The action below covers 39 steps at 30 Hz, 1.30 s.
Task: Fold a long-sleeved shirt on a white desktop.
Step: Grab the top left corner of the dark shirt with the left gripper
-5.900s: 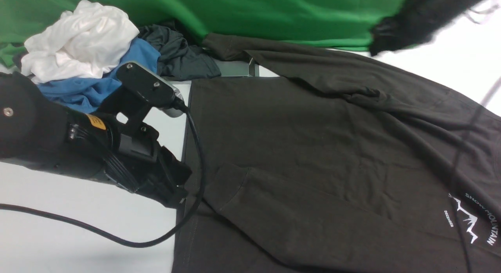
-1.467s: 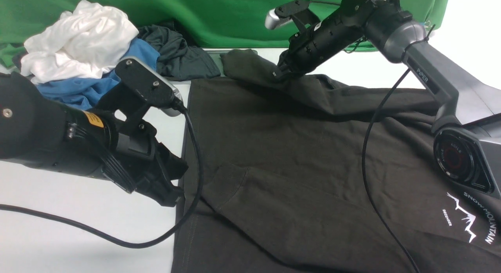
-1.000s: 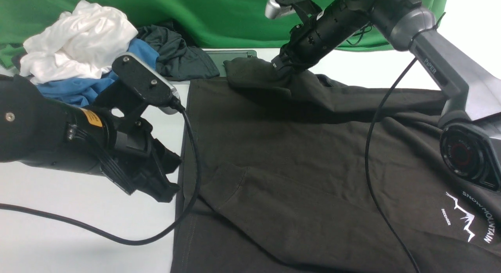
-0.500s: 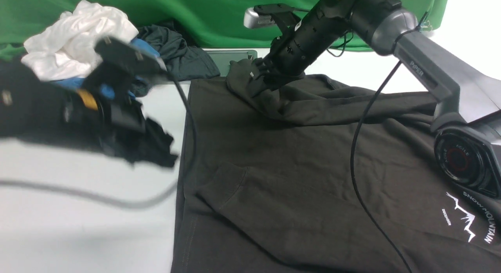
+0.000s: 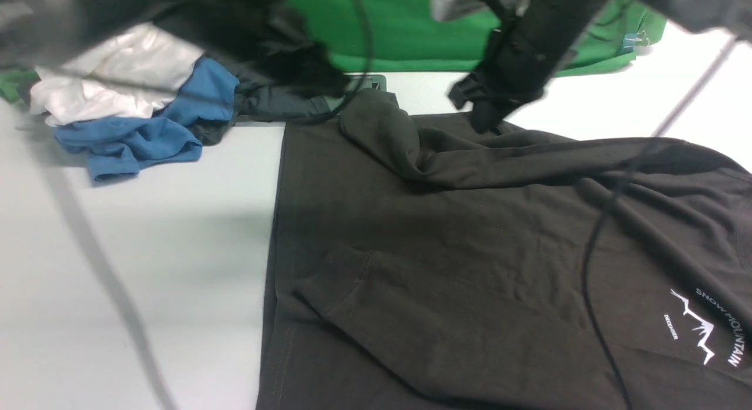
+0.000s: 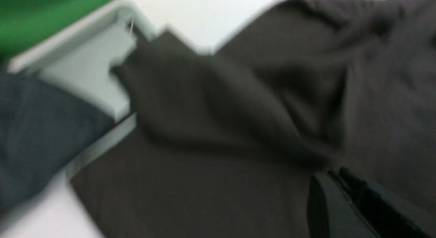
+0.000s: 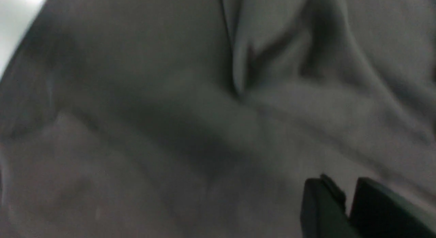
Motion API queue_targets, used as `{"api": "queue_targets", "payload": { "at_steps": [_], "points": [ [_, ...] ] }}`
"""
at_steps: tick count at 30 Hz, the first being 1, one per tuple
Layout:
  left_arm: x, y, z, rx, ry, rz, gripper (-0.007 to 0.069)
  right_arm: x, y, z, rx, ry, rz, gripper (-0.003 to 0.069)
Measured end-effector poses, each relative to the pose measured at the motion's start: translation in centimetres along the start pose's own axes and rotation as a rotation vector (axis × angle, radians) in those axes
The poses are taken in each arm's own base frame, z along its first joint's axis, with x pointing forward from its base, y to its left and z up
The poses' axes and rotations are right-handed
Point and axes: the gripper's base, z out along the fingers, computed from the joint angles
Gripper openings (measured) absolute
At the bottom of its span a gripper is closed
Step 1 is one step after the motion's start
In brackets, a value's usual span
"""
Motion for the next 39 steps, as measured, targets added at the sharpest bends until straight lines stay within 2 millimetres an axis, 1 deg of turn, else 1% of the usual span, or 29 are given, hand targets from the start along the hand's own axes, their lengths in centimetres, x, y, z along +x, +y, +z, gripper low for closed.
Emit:
{"api": "queue_targets", "payload": {
  "at_steps": [2,3,4,5,6,7,8,9,10,11,12,13,14,16,19,24,28,29,31,34,35,37,39],
  "points": [
    [-1.4,0.7,2.3,-0.004,-0.032,0.019,0.0034,1.5,0.3,-1.1,0.003,0.001,0.004,0.0159],
    [-1.7,0.8,2.7,-0.004,-0.038,0.022,0.0037,1.5,0.3,-1.1,0.004,-0.001,0.004,0.0159],
    [-2.4,1.3,3.9,-0.011,-0.061,0.03,0.0064,2.5,0.4,-1.6,0.005,-0.004,0.006,0.0159],
    [-2.7,1.6,4.4,-0.015,-0.071,0.033,0.0081,2.7,0.5,-2.0,0.007,-0.015,0.006,0.0159],
    [-3.0,2.4,6.5,-0.02,-0.085,0.035,0.0136,3.6,0.7,-2.8,0.011,-0.039,0.007,0.0159],
    [-3.4,2.8,7.1,-0.027,-0.102,0.039,0.0169,4.0,0.7,-3.1,0.013,-0.054,0.008,0.0159],
    [-3.4,2.9,7.3,-0.028,-0.103,0.04,0.0177,4.1,0.8,-3.2,0.013,-0.053,0.008,0.0159],
    [-3.2,3.4,9.0,-0.032,-0.108,0.04,0.0259,4.9,0.9,-3.6,0.015,-0.064,0.009,0.0159],
    [-2.9,3.8,10.3,-0.033,-0.108,0.039,0.0304,5.5,0.9,-3.6,0.016,-0.062,0.011,0.0159],
    [-2.9,3.9,10.5,-0.032,-0.107,0.039,0.0314,5.6,1.0,-3.8,0.016,-0.066,0.01,0.0159],
    [-2.5,4.1,11.6,-0.034,-0.106,0.037,0.0356,6.1,1.0,-3.9,0.015,-0.062,0.012,0.0159],
    [-1.9,4.5,13.1,-0.039,-0.105,0.034,0.0421,6.8,1.1,-3.8,0.015,-0.051,0.013,0.0159],
    [-1.8,4.6,13.3,-0.039,-0.103,0.033,0.0421,6.9,1.1,-3.8,0.015,-0.049,0.012,0.0159],
    [-0.8,5.1,15.2,-0.055,-0.108,0.028,0.0479,8.0,1.2,-3.7,0.013,-0.029,0.013,0.0159],
    [-0.2,5.4,16.4,-0.07,-0.111,0.023,0.0493,8.7,1.2,-3.4,0.013,-0.011,0.014,0.0159],
    [0.7,5.7,17.5,-0.079,-0.107,0.02,0.0463,9.4,1.2,-2.9,0.01,0.008,0.017,0.0159],
    [1.4,5.8,18.4,-0.083,-0.1,0.015,0.0362,9.6,1.3,-2.7,-0.001,0.02,0.024,0.0159],
    [1.4,5.8,18.4,-0.083,-0.101,0.015,0.0356,9.6,1.3,-2.7,-0.002,0.021,0.024,0.0159],
    [1.7,5.9,18.7,-0.084,-0.096,0.015,0.0266,9.6,1.4,-2.8,-0.013,0.027,0.03,0.0159],
    [2.1,5.9,19.2,-0.083,-0.089,0.011,0.016,9.7,1.6,-2.7,-0.028,0.037,0.036,0.0159],
    [2.1,5.9,19.2,-0.083,-0.089,0.011,0.0142,9.7,1.6,-2.7,-0.028,0.037,0.036,0.0159],
    [2.0,5.9,19.1,-0.083,-0.094,0.012,0.0056,9.8,1.6,-2.8,-0.037,0.043,0.039,0.0159],
    [1.9,5.9,19.0,-0.083,-0.094,0.014,0.0038,9.8,1.7,-2.8,-0.04,0.044,0.039,0.0159]
  ]
}}
